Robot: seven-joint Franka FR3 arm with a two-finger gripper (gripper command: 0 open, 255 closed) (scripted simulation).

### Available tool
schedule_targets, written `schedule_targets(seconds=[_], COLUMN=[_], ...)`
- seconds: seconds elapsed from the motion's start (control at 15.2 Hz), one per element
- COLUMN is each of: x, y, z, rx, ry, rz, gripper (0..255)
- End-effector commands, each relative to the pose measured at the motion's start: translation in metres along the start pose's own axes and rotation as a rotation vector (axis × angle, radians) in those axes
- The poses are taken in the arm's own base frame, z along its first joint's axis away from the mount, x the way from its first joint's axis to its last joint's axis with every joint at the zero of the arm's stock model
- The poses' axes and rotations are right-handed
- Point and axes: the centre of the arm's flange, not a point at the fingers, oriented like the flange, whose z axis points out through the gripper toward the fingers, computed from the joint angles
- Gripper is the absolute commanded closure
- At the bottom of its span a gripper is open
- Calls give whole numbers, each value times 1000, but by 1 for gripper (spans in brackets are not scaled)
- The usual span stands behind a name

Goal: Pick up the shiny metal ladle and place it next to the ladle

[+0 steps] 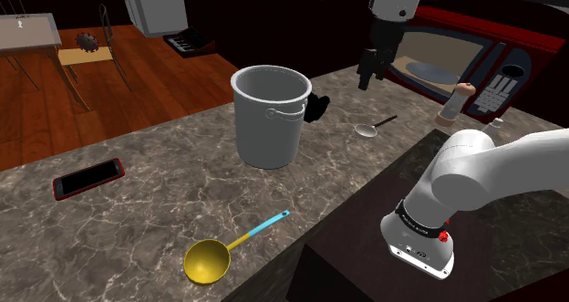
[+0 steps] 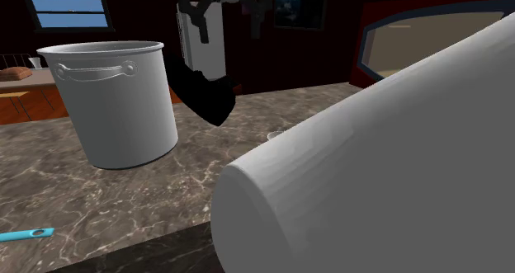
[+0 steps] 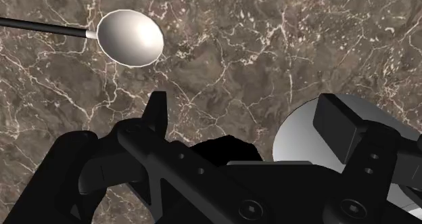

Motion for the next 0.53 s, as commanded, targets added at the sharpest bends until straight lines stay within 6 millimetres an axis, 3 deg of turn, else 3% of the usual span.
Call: schedule_targets(seconds=[0.0, 0.46], x=[0, -39], y=[0, 49], z=[0, 64], rx=[0, -48], ry=[0, 14], rz=[0, -408], gripper=[0, 0])
